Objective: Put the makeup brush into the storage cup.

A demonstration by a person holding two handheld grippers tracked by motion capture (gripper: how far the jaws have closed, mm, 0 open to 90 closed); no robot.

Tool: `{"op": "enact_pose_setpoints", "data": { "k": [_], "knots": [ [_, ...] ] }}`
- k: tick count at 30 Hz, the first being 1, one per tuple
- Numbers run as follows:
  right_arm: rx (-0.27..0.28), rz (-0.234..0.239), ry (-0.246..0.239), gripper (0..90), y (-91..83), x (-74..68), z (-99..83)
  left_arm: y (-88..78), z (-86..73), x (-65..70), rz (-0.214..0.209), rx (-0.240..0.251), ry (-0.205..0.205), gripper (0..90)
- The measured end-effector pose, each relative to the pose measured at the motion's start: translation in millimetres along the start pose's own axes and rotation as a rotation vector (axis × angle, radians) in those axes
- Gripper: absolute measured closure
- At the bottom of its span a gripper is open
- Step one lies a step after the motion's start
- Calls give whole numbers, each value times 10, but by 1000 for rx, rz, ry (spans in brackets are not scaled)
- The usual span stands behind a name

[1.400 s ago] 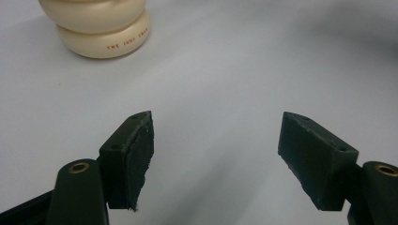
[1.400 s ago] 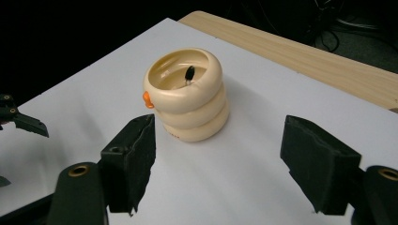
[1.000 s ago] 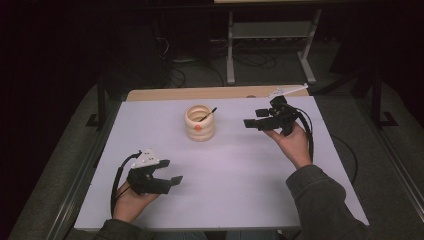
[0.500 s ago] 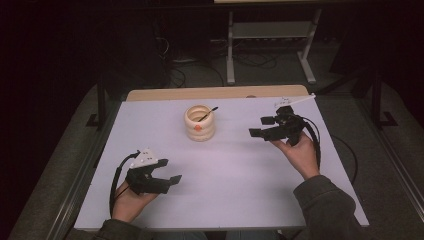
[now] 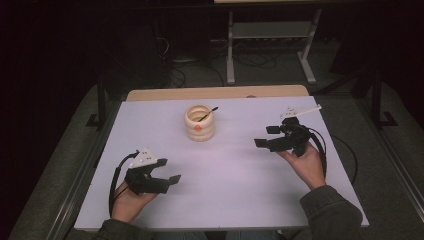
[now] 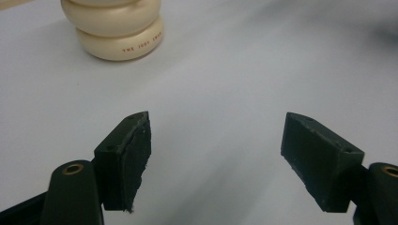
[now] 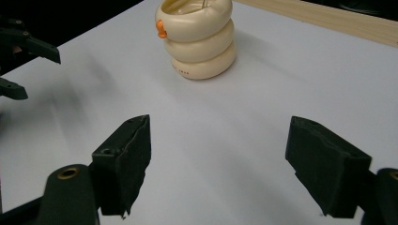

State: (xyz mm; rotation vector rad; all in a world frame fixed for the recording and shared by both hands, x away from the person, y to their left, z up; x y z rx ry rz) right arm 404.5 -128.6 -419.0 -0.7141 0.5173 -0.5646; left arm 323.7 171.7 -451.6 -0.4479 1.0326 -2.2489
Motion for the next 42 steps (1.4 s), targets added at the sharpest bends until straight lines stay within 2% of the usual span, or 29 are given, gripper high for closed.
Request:
{"op": "enact_pose_setpoints", "data": {
  "k": [5, 12, 17, 18, 25, 31, 42],
  "knots": [
    [-5, 4, 12, 212, -10, -13, -94, 3, -1, 10, 4, -7, -2, 239],
    [5, 0, -4, 205, -9, -50, -185, 4, -5, -10, 8, -4, -7, 234],
    [-8, 0, 2, 196, -3, -98, -276, -19, 1, -15, 10, 3, -11, 230],
    [-5, -5, -11, 196, -6, -97, -286, -22, 2, -18, 11, 5, -11, 230],
    [7, -11, -2, 183, -42, -143, -402, -41, 0, -30, 14, 10, -16, 223],
    [0, -22, 0, 174, -42, -117, -509, -33, -9, -30, 13, 7, -22, 216],
    [-21, -31, 39, 147, -14, -77, -812, -21, -41, -22, 8, 4, -21, 205]
  ]
}}
Point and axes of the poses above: each handheld gripper's, and its own axes: y roughly forward along the jaws, z roughly out of its top, x roughly to its right, the point moved 10 cm from there along y, roughly forward along the jaws, and after that the axes turned 13 degrees about -x, right-handed, at the moved point
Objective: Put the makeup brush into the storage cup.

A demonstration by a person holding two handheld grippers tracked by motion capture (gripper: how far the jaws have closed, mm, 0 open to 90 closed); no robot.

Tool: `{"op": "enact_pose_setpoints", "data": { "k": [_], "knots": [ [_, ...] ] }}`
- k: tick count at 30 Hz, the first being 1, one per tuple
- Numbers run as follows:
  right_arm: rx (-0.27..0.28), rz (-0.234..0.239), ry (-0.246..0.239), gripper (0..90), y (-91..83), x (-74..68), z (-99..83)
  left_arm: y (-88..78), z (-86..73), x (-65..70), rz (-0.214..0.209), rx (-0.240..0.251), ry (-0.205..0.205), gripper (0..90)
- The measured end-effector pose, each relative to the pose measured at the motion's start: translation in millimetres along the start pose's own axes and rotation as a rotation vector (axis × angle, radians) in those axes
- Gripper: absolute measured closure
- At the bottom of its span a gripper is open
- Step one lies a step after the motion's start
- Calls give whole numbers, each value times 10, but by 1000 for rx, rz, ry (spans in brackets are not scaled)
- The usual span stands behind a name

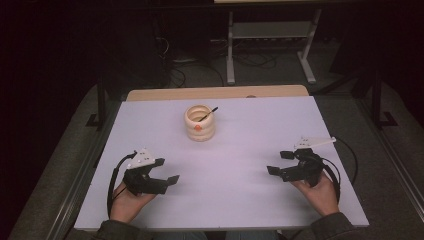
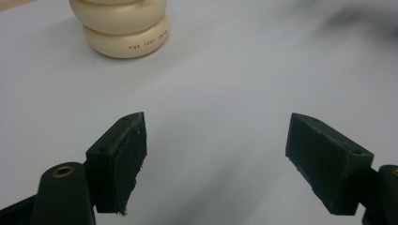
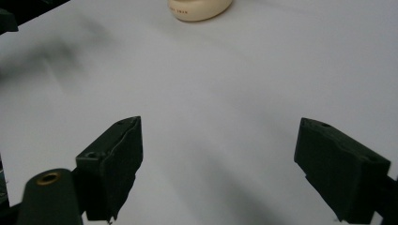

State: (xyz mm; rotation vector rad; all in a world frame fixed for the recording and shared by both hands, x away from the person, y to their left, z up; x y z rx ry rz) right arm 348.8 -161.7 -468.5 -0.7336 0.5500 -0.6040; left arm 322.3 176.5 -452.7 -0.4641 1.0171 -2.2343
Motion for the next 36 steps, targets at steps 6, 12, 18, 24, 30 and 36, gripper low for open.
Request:
{"op": "enact_pose_setpoints", "data": {
  "k": [6, 12, 18, 24, 30, 36],
  "knots": [
    [11, -7, 16, 143, -46, 15, -114, 17, -36, -1, -2, -6, -1, 203],
    [17, -8, 27, 144, -55, 21, -216, 37, -70, 9, -9, -13, -5, 203],
    [22, -4, 22, 145, -68, 22, -283, 76, -163, 10, -18, -24, -5, 203],
    [13, -8, 26, 144, -64, 12, -339, 103, -215, 17, -24, -32, -10, 205],
    [6, -11, 16, 144, -65, -5, -396, 124, -225, 24, -26, -37, -3, 206],
    [11, -11, 11, 145, -89, 7, -399, 123, -221, 16, -27, -29, -13, 207]
  ]
}}
Point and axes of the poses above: each handheld gripper's, and its own axes: y roughly forward along the jaws, z roughly out of its top, x roughly to its right, the point moved 10 cm from there along y, roughly forward along the jaws, and after that the axes turned 13 degrees about -x, right-handed, at the moved point
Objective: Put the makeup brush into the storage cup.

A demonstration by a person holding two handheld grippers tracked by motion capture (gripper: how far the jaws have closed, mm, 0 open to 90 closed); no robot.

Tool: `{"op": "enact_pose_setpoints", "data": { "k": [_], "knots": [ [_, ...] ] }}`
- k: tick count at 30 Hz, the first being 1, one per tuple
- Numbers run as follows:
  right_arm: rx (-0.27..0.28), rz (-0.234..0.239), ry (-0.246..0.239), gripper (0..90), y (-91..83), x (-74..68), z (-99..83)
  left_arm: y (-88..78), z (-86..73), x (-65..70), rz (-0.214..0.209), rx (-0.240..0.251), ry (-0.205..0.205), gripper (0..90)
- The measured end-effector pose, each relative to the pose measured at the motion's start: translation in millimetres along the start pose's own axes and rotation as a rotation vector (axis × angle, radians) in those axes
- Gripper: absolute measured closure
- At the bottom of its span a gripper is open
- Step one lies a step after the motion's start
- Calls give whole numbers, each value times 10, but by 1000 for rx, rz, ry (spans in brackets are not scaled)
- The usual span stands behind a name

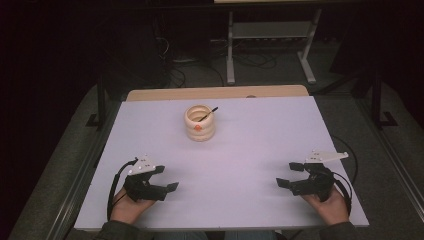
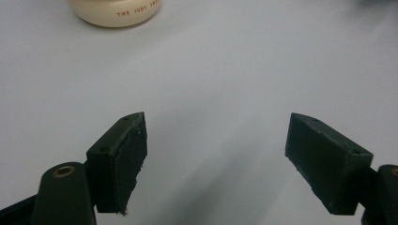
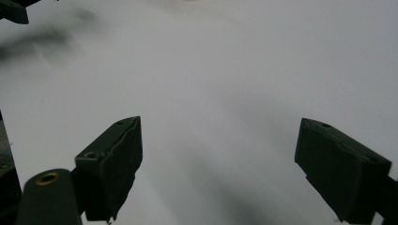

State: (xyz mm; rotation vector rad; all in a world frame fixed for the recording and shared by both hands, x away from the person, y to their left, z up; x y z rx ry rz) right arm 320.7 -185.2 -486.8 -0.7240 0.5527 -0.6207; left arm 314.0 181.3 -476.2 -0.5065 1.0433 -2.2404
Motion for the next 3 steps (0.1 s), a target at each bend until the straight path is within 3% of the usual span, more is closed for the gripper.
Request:
{"op": "enact_pose_setpoints", "data": {
  "k": [3],
  "knots": [
    [-4, 0, -4, 145, 8, -1, -1, -2, 2, -3, 1, 0, 4, 207]
  ]
}}
Point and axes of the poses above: each handheld gripper's, and its own axes: y roughly forward along the jaws, z roughly out of its top, x roughly to its right, the point moved 10 cm from there along y, roughly forward along the jaws, and after that the axes turned 13 degrees about -x, right-handed, at the moved point
